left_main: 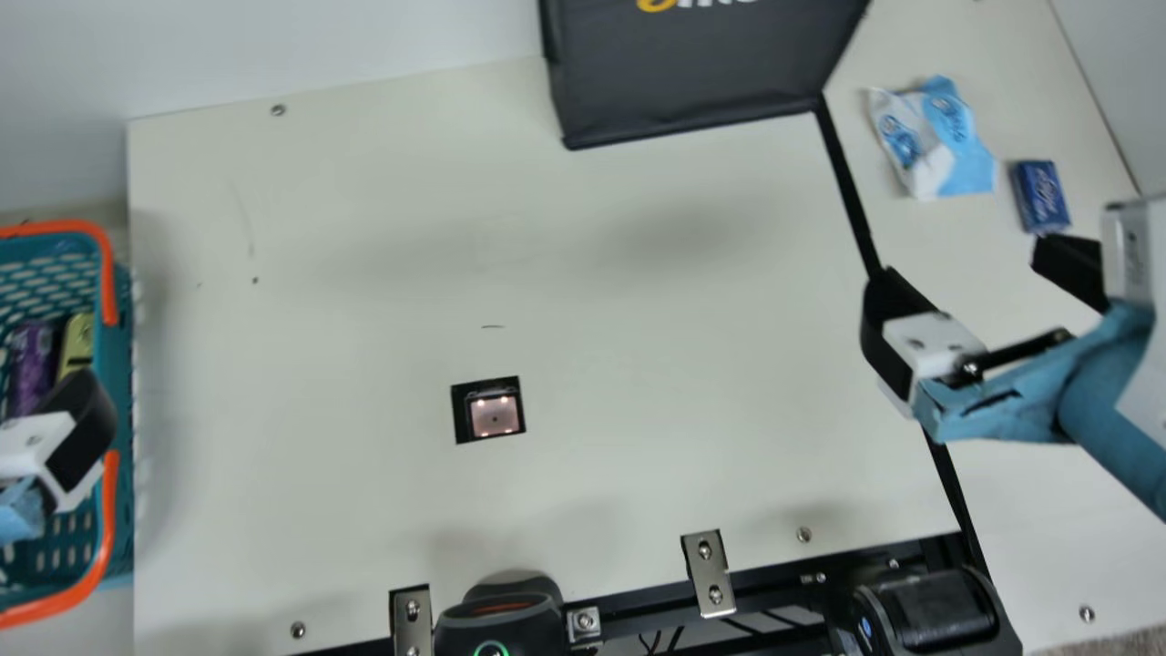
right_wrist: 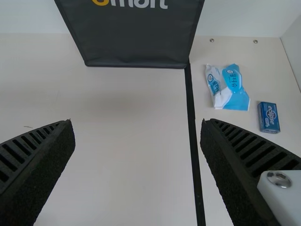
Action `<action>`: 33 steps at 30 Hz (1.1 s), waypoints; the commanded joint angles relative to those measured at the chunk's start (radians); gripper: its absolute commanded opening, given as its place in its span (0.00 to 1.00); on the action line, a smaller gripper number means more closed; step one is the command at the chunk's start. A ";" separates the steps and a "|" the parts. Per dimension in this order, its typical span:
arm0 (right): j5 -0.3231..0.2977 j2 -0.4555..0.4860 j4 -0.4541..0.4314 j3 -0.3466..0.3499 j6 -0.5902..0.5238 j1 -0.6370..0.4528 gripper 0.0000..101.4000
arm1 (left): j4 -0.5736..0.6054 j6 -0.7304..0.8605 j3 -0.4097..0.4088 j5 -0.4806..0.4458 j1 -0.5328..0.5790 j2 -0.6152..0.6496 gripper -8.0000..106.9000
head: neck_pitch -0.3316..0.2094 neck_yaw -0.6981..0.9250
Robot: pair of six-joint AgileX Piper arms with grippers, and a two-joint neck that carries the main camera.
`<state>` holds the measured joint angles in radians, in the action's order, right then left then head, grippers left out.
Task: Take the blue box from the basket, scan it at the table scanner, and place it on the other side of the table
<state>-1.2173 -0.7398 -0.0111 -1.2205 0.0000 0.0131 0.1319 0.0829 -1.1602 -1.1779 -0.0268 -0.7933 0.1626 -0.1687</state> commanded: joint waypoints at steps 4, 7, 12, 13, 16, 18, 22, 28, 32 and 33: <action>-0.001 0.000 0.000 -0.001 0.000 0.001 0.94 | -0.103 -0.080 -0.042 -0.034 0.053 0.036 0.85 | -0.024 0.141; -0.001 0.000 0.000 -0.001 0.000 0.001 0.94 | -0.098 -0.083 -0.042 -0.034 0.055 0.039 0.85 | -0.024 0.141; -0.002 0.000 0.000 -0.001 0.000 0.001 0.94 | -0.105 -0.083 -0.042 -0.037 0.055 0.039 0.85 | -0.024 0.141; -0.002 0.000 0.000 -0.001 0.000 0.001 0.94 | -0.105 -0.083 -0.042 -0.039 0.055 0.039 0.85 | -0.024 0.141; -0.002 0.000 0.000 -0.001 0.000 0.001 0.94 | -0.105 -0.083 -0.042 -0.037 0.055 0.039 0.85 | -0.024 0.141; -0.002 0.000 0.000 -0.001 0.000 0.001 0.94 | -0.105 -0.083 -0.042 -0.037 0.055 0.039 0.85 | -0.024 0.141; -0.002 0.000 0.000 -0.001 0.000 0.001 0.94 | -0.105 -0.083 -0.042 -0.037 0.055 0.039 0.85 | -0.024 0.141; -0.002 0.000 0.000 -0.001 0.000 0.001 0.94 | -0.105 -0.083 -0.042 -0.037 0.055 0.039 0.85 | -0.024 0.141; -0.002 0.000 0.000 -0.001 0.000 0.001 0.94 | -0.105 -0.083 -0.042 -0.037 0.055 0.039 0.85 | -0.024 0.141; -0.002 0.000 0.000 -0.001 0.000 0.001 0.94 | -0.105 -0.083 -0.042 -0.037 0.055 0.039 0.85 | -0.024 0.141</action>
<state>-1.2189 -0.7398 -0.0111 -1.2214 0.0000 0.0144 0.0268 0.0000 -1.2026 -1.2150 0.0279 -0.7547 0.1641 -0.0307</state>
